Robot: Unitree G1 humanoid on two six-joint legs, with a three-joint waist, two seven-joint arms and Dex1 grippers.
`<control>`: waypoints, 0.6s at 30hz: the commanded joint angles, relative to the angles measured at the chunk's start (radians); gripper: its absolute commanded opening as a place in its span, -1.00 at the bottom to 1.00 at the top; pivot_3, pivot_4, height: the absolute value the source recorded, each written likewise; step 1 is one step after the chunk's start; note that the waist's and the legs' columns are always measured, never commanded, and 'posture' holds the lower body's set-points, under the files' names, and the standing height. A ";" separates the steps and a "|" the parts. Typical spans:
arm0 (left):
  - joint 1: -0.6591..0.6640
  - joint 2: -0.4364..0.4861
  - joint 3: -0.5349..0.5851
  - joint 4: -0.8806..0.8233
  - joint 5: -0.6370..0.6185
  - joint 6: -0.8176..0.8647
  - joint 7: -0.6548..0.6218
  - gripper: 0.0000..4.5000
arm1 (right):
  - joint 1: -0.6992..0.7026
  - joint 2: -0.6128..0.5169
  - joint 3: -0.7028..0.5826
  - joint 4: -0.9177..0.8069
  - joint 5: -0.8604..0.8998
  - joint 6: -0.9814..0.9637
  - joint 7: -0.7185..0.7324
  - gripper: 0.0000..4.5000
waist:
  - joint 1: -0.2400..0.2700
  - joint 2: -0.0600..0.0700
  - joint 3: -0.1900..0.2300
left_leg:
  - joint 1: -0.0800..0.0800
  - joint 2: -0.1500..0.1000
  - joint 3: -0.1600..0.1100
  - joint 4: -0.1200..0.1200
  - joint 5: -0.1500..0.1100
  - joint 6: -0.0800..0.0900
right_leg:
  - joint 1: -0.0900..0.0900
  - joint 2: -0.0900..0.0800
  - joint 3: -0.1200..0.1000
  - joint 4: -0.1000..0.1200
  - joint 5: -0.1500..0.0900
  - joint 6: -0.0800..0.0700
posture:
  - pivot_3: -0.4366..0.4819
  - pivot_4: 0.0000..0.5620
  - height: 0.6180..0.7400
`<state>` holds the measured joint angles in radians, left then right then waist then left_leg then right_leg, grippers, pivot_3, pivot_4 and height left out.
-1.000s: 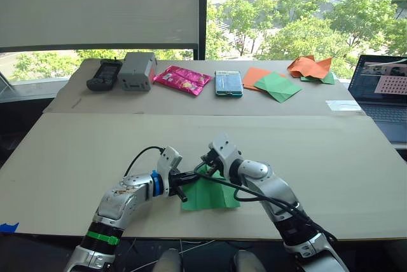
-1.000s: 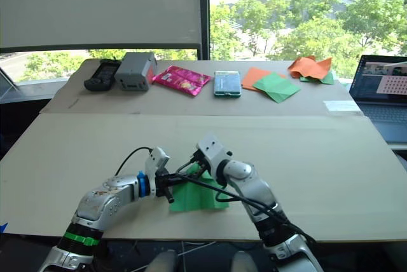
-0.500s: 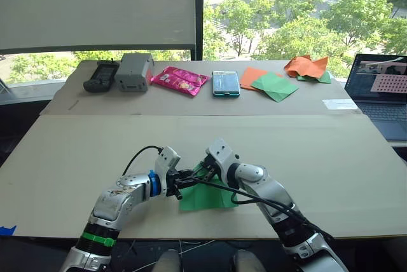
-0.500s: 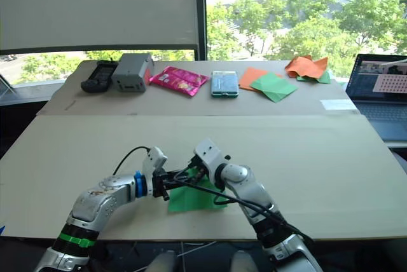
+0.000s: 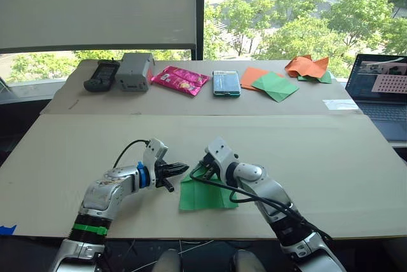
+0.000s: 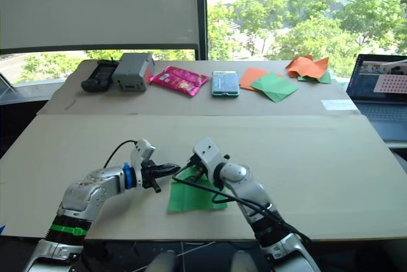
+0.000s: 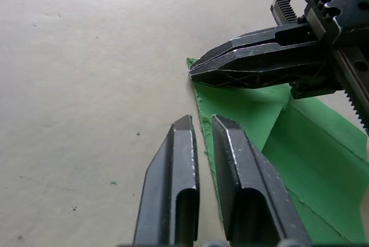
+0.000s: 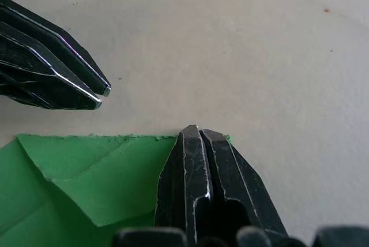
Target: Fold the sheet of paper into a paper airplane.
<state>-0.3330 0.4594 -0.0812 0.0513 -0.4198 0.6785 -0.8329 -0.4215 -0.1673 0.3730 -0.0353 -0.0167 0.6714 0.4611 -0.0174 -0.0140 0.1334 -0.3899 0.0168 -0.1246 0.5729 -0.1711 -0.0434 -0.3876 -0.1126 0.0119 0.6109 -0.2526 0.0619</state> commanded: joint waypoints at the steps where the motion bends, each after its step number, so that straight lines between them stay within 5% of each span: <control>1: -0.056 -0.021 -0.031 0.040 0.047 -0.059 0.005 -0.99 | 0.012 0.001 0.007 0.029 -0.010 0.016 -0.008 -1.00 | 0.001 0.000 0.000 | 0.000 0.000 0.000 0.000 0.000 0.000 | 0.000 0.000 0.000 0.000 0.000 0.000 | -0.05 -0.47 0.44; 18: -0.119 -0.068 -0.141 0.180 0.173 -0.172 -0.052 -0.99 | 0.043 -0.004 0.004 -0.010 -0.008 0.051 -0.029 -1.00 | 0.005 0.000 0.000 | 0.000 0.000 0.000 0.000 0.000 0.000 | 0.001 0.000 0.000 0.000 0.000 0.000 | -0.05 -0.47 0.44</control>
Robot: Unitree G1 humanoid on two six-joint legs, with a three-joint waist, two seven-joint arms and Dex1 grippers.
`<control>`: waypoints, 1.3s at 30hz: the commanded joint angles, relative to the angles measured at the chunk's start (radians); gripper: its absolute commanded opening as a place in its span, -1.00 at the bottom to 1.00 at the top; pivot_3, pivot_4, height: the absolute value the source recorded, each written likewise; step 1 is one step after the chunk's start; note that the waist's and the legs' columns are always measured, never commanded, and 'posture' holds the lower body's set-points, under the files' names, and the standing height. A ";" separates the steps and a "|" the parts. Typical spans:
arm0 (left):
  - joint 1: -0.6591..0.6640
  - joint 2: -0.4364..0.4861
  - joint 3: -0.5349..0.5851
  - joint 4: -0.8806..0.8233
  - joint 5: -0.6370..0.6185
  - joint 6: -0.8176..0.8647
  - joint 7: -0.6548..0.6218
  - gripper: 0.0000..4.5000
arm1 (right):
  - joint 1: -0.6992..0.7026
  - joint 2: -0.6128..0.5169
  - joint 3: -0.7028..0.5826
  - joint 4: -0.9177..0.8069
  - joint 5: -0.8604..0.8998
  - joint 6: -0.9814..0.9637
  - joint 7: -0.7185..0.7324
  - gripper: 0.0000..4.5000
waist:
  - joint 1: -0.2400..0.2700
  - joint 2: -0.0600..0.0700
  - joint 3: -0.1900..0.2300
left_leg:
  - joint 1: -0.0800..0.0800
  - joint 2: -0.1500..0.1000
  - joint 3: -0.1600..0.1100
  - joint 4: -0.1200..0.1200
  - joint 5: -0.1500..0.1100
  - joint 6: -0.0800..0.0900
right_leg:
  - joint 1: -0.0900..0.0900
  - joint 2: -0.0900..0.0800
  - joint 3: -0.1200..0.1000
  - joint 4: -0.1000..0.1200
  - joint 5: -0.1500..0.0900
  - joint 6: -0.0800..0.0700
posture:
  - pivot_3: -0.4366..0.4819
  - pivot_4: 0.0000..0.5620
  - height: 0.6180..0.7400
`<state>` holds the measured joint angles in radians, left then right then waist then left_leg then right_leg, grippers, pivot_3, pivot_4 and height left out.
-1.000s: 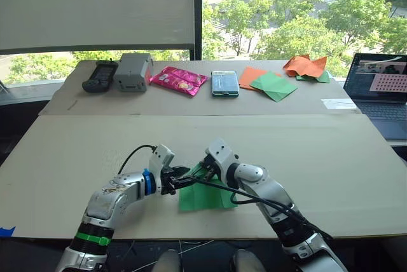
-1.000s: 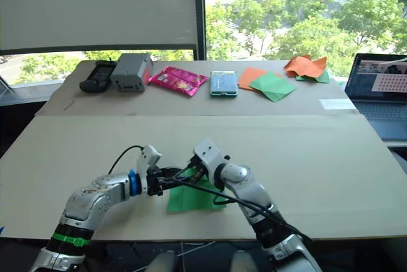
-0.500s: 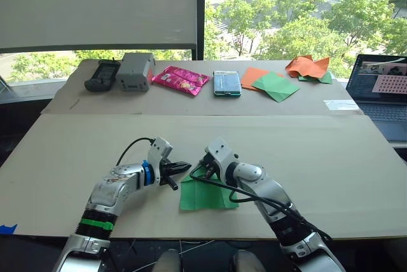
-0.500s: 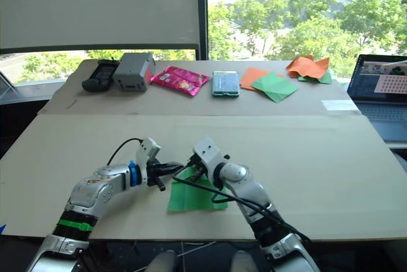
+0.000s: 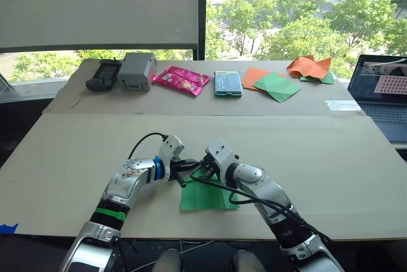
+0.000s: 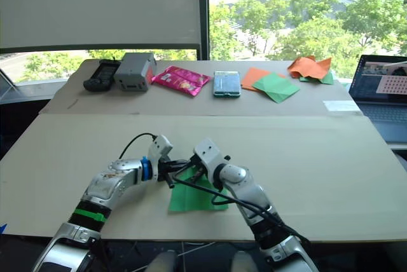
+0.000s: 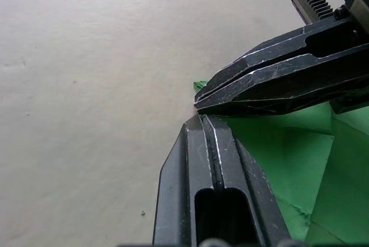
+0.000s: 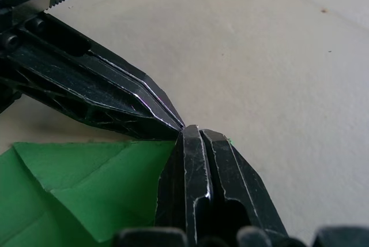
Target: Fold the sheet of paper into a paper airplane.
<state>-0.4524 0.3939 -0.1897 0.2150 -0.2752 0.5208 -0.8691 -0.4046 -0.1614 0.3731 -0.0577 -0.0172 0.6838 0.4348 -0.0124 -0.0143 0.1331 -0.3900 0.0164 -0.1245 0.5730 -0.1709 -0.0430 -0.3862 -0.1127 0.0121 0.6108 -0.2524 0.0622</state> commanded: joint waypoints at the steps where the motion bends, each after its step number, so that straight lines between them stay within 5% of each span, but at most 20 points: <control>1: 0.005 0.000 -0.042 0.016 0.038 -0.019 -0.020 -0.99 | 0.027 -0.009 0.005 0.010 -0.007 0.039 -0.003 -1.00 | 0.000 0.000 0.000 | 0.000 0.000 0.000 0.000 0.000 0.000 | 0.000 0.000 0.000 0.000 0.000 0.000 | -0.05 -0.47 0.44; 17: 0.080 0.048 -0.118 0.058 0.137 -0.055 -0.064 -0.99 | 0.034 -0.007 0.002 -0.010 -0.004 0.047 -0.005 -1.00 | -0.005 0.004 -0.009 | 0.001 0.000 0.000 0.000 0.000 0.000 | 0.000 0.000 0.000 0.000 0.000 0.000 | -0.05 -0.47 0.44; 39: 0.256 0.126 -0.074 -0.144 0.100 0.039 -0.042 -0.99 | 0.013 0.009 0.017 0.013 -0.005 0.045 0.002 -1.00 | -0.020 0.008 -0.014 | 0.002 0.000 0.000 0.000 0.000 0.000 | 0.000 0.000 0.001 0.000 -0.002 -0.002 | -0.05 -0.47 0.44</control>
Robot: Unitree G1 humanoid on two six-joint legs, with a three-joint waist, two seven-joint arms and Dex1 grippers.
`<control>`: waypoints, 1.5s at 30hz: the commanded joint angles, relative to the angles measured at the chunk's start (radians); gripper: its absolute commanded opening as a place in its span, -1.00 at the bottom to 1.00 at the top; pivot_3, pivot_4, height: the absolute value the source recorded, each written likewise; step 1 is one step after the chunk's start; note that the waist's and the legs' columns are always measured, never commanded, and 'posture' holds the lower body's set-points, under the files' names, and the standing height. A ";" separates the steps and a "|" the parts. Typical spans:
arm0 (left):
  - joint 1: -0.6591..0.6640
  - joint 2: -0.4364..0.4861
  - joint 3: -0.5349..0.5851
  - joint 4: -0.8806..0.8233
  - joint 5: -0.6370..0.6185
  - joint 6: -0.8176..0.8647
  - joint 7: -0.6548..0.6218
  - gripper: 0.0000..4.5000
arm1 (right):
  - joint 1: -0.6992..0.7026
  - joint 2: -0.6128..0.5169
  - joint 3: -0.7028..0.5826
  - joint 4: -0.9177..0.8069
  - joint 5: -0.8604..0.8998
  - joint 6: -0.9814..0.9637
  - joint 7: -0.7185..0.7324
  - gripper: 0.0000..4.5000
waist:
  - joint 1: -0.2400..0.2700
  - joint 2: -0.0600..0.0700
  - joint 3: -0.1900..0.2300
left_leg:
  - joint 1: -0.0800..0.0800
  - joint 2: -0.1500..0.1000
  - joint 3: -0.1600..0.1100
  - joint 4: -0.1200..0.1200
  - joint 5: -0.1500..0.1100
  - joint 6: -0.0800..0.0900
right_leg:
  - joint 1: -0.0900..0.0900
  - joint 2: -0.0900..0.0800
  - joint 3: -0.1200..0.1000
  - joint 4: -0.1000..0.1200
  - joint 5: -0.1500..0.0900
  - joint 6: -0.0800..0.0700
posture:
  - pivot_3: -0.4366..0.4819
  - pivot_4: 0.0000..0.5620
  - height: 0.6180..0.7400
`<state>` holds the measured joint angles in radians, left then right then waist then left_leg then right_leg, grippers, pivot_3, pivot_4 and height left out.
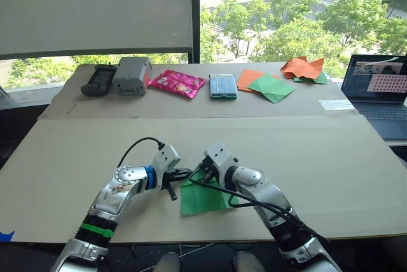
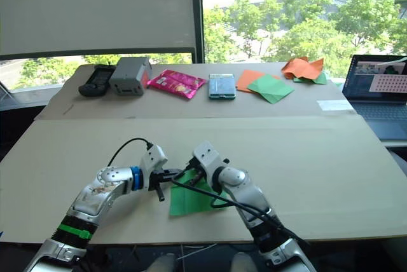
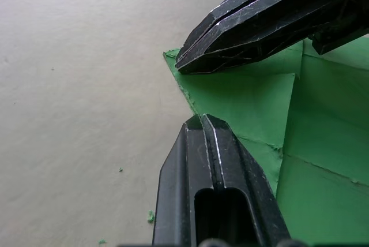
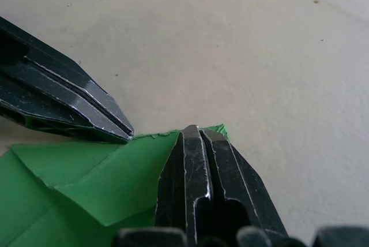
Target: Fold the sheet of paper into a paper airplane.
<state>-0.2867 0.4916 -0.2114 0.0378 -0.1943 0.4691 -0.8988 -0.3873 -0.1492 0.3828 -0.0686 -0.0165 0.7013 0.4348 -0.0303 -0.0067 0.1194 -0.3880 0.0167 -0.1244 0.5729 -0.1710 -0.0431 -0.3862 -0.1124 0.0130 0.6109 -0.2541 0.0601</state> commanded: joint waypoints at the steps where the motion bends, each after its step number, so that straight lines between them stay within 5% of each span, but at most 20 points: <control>1: 0.104 0.035 -0.047 0.021 0.015 0.096 -0.010 -0.99 | -0.005 -0.003 0.008 0.024 -0.006 0.027 0.003 -1.00 | -0.005 0.000 0.000 | 0.000 0.000 0.000 0.000 0.000 0.000 | 0.000 0.000 0.000 0.000 0.000 0.000 | -0.05 -0.47 0.44; 17: 0.298 0.130 0.019 -0.170 -0.056 0.162 0.041 -0.99 | -0.015 -0.003 0.010 0.036 -0.005 0.021 0.013 -1.00 | -0.014 0.005 0.001 | 0.001 0.000 0.000 -0.001 -0.001 -0.001 | -0.001 -0.001 0.001 0.000 -0.001 -0.001 | -0.05 -0.47 0.44; 29: 0.104 0.076 0.258 -0.269 -0.295 0.273 0.082 -0.99 | -0.019 -0.005 0.012 0.040 -0.008 0.011 0.018 -1.00 | -0.012 -0.002 0.009 | -0.001 0.001 -0.001 -0.001 -0.001 -0.001 | -0.003 0.000 0.000 0.000 -0.001 -0.001 | -0.05 -0.47 0.44; 45: 0.017 -0.006 -0.035 0.057 -0.077 -0.006 -0.014 -0.99 | 0.003 -0.043 0.006 -0.050 -0.002 0.027 0.026 -1.00 | 0.006 -0.004 0.009 | -0.001 0.000 0.000 -0.001 0.000 0.000 | -0.002 0.000 0.000 0.000 0.000 0.000 | -0.05 -0.47 0.44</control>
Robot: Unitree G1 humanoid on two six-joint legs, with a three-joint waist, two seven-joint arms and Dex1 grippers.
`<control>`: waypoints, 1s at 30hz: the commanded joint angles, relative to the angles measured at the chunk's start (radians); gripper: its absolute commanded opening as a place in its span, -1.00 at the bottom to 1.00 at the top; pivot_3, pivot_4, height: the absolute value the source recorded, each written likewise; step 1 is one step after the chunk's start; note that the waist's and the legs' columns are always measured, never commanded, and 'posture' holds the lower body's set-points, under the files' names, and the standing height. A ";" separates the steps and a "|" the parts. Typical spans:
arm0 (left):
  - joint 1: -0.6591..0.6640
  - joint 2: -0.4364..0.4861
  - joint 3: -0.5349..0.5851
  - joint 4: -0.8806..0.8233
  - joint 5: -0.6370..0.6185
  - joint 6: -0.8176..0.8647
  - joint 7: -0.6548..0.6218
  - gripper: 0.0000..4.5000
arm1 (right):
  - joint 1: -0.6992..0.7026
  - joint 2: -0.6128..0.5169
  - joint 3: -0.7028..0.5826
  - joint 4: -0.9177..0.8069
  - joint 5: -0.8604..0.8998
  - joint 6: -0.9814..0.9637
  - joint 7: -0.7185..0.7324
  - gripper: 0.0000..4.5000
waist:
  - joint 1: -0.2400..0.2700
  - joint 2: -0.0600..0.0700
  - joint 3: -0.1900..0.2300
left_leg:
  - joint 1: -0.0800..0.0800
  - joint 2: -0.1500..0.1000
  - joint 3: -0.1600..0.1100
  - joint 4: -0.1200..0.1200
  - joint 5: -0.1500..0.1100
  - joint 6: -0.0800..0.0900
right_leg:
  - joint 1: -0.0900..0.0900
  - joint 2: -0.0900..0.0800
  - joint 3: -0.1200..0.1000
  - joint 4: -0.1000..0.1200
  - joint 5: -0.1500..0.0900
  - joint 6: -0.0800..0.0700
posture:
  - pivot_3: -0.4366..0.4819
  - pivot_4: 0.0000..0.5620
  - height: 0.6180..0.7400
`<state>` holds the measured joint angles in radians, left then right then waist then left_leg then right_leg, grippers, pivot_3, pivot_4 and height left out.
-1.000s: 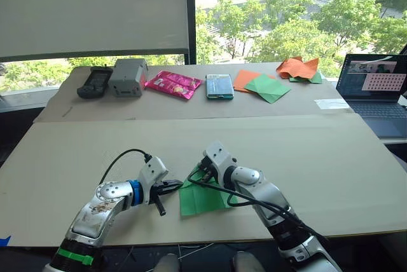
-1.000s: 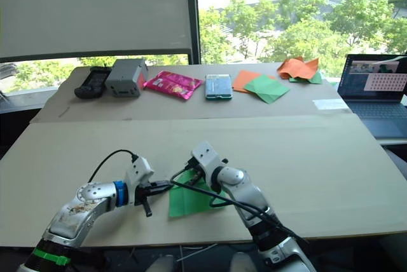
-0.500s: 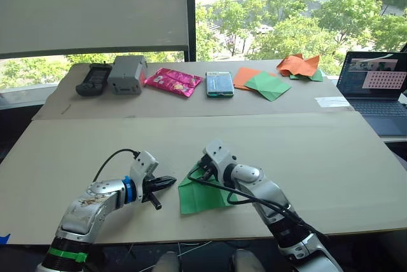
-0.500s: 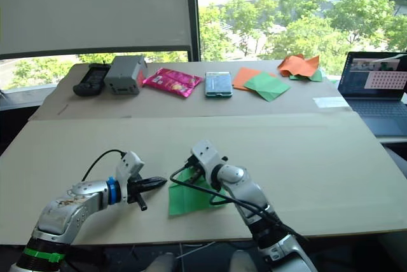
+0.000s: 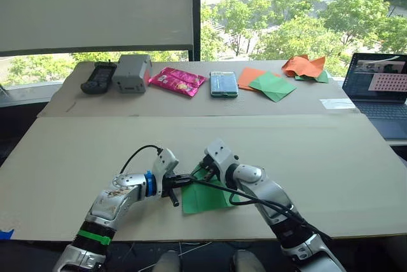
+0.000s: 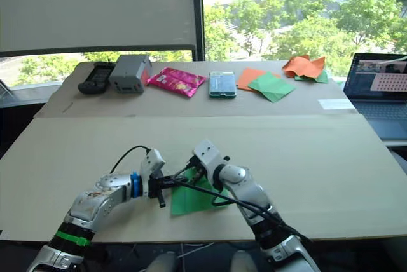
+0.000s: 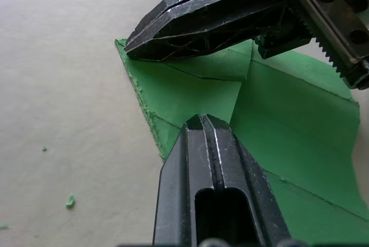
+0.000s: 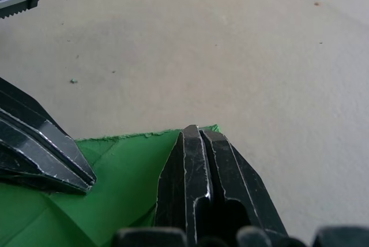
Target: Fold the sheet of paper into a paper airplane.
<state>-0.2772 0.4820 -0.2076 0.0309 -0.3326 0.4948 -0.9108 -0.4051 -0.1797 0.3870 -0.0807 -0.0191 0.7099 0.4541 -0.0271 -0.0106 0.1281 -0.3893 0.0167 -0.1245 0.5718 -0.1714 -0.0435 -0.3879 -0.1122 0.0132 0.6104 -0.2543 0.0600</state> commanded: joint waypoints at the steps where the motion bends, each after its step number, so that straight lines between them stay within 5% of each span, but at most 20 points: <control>1: 0.010 0.004 -0.051 0.081 0.076 -0.049 -0.006 -0.99 | 0.030 -0.021 -0.016 -0.083 0.017 0.028 0.015 -1.00 | 0.007 0.000 0.000 | 0.000 0.000 0.000 0.000 0.000 0.000 | 0.000 0.000 0.000 0.000 0.000 0.000 | -0.05 -0.47 0.44; 14: 0.027 -0.019 -0.091 0.131 0.106 -0.100 -0.019 -0.99 | 0.248 -0.258 -0.288 -0.634 0.344 0.246 0.198 -1.00 | 0.019 0.001 0.000 | -0.001 0.000 0.001 0.000 0.000 -0.001 | 0.000 -0.002 -0.001 -0.002 0.000 0.000 | -0.05 -0.47 0.44; 18: 0.019 -0.021 -0.101 0.142 0.120 -0.112 -0.030 -0.99 | 0.415 -0.407 -0.237 -0.683 0.325 0.209 0.232 -1.00 | 0.024 0.000 0.001 | -0.003 0.000 0.003 0.001 -0.001 -0.001 | 0.001 -0.005 -0.003 -0.008 -0.001 0.000 | -0.05 -0.47 0.44; 30: -0.015 -0.029 -0.116 0.224 0.151 -0.165 -0.057 -0.99 | 0.605 -0.473 -0.133 -0.668 0.229 0.132 0.122 -1.00 | 0.025 -0.003 0.000 | -0.005 -0.002 0.015 0.004 -0.001 -0.002 | 0.001 -0.018 -0.007 -0.017 -0.001 0.003 | -0.05 -0.47 0.44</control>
<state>-0.3221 0.4450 -0.2762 0.1648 -0.2578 0.3039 -0.9763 0.1825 -0.6478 0.2165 -0.7529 0.2397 0.8443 0.6029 -0.0018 -0.0131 0.1280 -0.3938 0.0150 -0.1093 0.5756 -0.1723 -0.0451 -0.3869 -0.1297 0.0058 0.5938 -0.2556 0.0635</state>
